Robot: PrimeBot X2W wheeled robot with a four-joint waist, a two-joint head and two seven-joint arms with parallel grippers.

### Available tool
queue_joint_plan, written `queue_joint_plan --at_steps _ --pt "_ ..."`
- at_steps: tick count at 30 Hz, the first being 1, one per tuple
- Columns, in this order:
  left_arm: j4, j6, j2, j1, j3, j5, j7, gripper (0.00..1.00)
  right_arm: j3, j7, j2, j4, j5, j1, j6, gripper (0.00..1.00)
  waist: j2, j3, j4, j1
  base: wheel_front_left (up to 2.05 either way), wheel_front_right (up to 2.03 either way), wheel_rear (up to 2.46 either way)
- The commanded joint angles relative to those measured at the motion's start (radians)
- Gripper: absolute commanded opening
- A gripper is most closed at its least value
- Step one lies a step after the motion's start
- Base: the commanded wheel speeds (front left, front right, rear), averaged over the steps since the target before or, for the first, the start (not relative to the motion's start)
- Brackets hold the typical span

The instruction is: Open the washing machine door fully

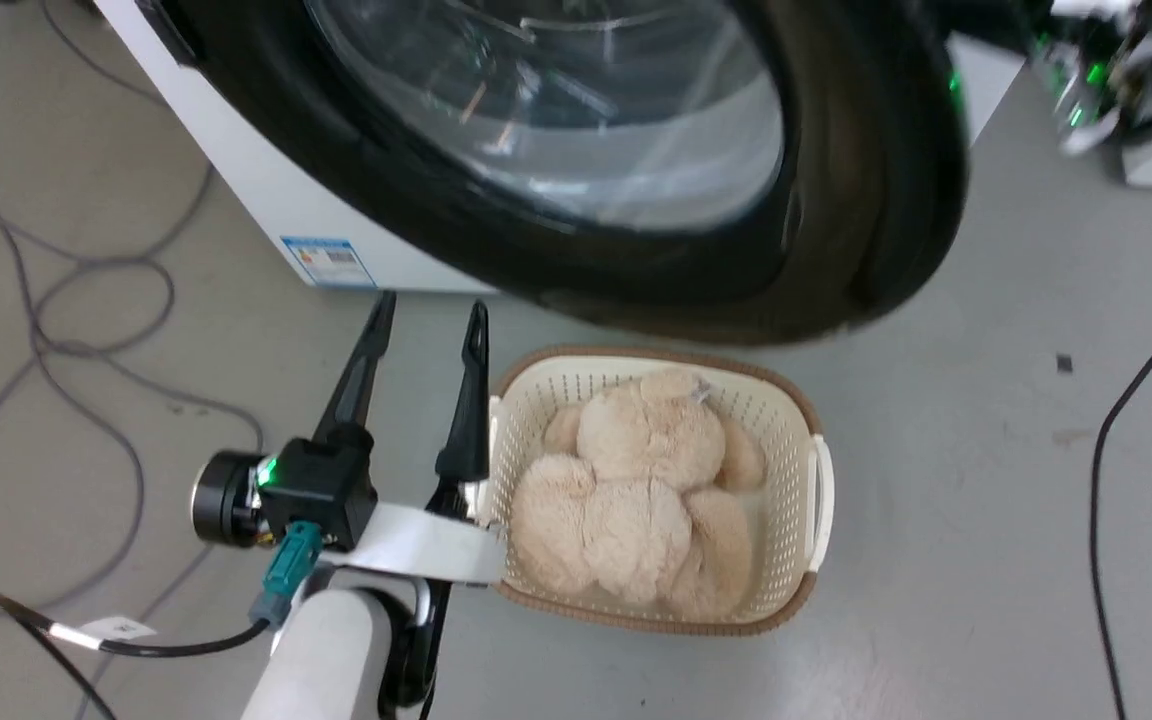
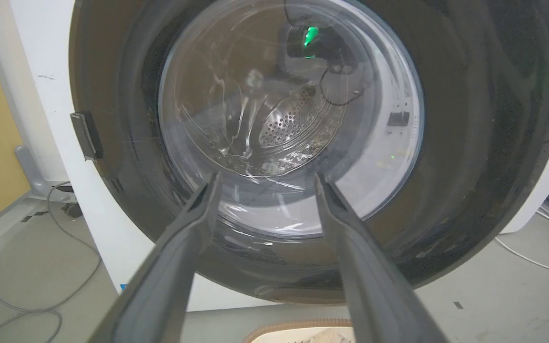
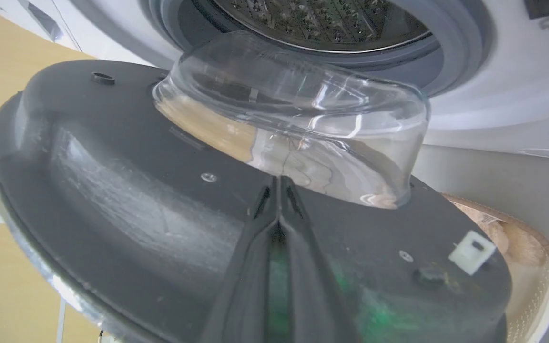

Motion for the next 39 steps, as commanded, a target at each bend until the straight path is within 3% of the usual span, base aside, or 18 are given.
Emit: queue_joint_plan --at_steps 1,10,21,31,35,36,37,39 --pt "0.006 -0.001 0.009 0.017 0.003 0.007 -0.005 1.0 0.006 0.006 0.005 -0.016 0.007 0.039 0.001 0.0 0.0 -0.03 0.004 0.0 0.0 0.0 0.0" --pt "0.055 0.009 0.04 0.11 0.008 0.004 0.0 1.0 0.02 0.009 -0.006 -0.169 0.059 0.256 0.001 0.0 0.0 -0.14 0.017 0.0 0.0 0.0 0.0" --pt "0.065 0.023 0.073 0.185 0.013 -0.006 0.025 1.0 0.082 -0.038 -0.022 -0.443 0.129 0.471 0.001 0.0 0.0 -0.209 0.032 0.0 0.0 0.0 0.0" --pt "0.058 0.029 0.082 0.208 0.005 -0.012 0.039 1.0 0.181 -0.137 -0.058 -0.629 0.201 0.566 0.001 0.0 0.0 -0.223 0.03 0.0 0.0 0.0 0.0" --pt "0.06 0.032 0.083 0.213 0.002 -0.015 0.041 1.0 0.175 -0.252 -0.077 -0.682 0.234 0.609 0.001 0.0 0.0 -0.231 0.024 0.0 0.0 0.0 0.0" --pt "0.06 0.034 0.083 0.215 0.002 -0.016 0.041 1.0 0.165 -0.293 -0.081 -0.695 0.239 0.624 0.001 0.37 0.0 -0.232 0.022 0.0 0.0 0.0 0.0" --pt "0.061 0.035 0.083 0.217 0.001 -0.017 0.041 1.0 0.152 -0.332 -0.084 -0.71 0.245 0.641 0.001 1.0 0.0 -0.235 0.018 0.0 0.0 0.0 0.0" --pt "0.061 0.039 0.083 0.223 0.0 -0.018 0.041 1.0 0.126 -0.408 -0.097 -0.748 0.247 0.686 0.001 1.0 0.0 -0.241 0.013 0.0 0.0 0.0 0.0"
